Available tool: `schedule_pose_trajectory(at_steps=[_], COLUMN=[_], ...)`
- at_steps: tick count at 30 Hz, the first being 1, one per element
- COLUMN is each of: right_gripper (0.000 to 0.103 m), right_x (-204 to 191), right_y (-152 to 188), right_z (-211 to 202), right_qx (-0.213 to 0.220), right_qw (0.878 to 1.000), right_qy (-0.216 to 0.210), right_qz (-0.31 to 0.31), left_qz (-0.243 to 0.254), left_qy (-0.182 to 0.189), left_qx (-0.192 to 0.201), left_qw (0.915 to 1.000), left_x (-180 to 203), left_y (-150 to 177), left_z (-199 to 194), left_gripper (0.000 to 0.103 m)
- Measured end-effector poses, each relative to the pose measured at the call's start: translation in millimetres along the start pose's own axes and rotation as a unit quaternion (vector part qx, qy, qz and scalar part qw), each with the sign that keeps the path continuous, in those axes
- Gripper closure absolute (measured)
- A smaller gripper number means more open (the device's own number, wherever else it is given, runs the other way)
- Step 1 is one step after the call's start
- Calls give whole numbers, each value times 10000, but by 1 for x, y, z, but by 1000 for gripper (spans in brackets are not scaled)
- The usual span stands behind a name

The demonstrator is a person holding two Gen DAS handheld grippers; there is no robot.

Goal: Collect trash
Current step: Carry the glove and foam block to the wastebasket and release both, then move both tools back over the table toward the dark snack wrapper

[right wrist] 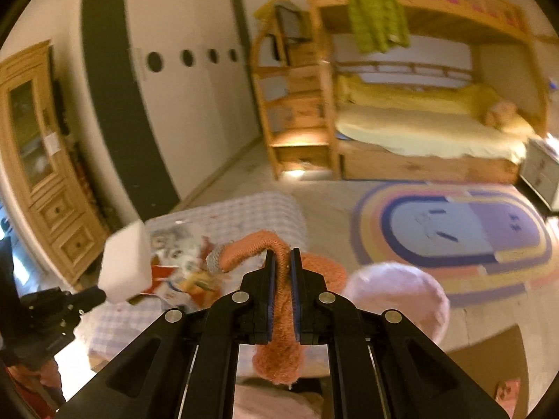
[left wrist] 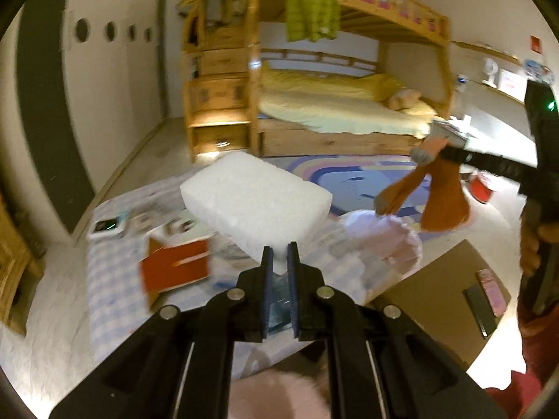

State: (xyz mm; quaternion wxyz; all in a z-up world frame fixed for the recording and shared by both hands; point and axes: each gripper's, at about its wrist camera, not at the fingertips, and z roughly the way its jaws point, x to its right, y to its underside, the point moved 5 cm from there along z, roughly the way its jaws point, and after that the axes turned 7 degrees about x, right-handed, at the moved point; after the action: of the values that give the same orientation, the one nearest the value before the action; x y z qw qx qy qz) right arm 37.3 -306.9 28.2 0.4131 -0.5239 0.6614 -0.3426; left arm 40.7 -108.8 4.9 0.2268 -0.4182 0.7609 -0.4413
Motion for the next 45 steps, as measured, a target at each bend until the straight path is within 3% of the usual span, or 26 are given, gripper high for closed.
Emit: schedule_pose_trajectory(at_steps=[11,24,26,27,29,32,34,41,45], right_gripper=[95,91,91,91,86,62,56,56,56], right_x=[95,173,182,185,193,200,198,179,150], right_y=[28,52,53,54,55,58,56,47,46], right_z=[3,72,83,88,100,107,105,68,40], right_qx=[-203,-731,-799,-822,-925,-993,-974,-730,-598], right_qw=[9933,9823,9805,9802,9777,9757,9760,9802,9853], right_qy=[1067,1411,1450,1445,1510,1529,1558,1431,1257], right_qz=[393,991,1055,1073,1131,1215,1172,1155,991], left_qz=[555,743,688,675,592,439,388,220,144], left_qy=[958,1241,1196,1178,1070,1017,944,726,643], left_qx=[-147,-718,-741,-752,-754,-663,-644,-509,-442], left_qw=[9937,9869,9877,9879,9896,9916,9927,9958,9969], left_x=[128,182,185,186,183,174,168,144,133], left_y=[-16,-21,-24,-25,-29,-34,-35,-37,-35], left_z=[105,223,236,239,244,241,237,198,172], left_gripper=[96,95,90,84,57,55,54,54,49])
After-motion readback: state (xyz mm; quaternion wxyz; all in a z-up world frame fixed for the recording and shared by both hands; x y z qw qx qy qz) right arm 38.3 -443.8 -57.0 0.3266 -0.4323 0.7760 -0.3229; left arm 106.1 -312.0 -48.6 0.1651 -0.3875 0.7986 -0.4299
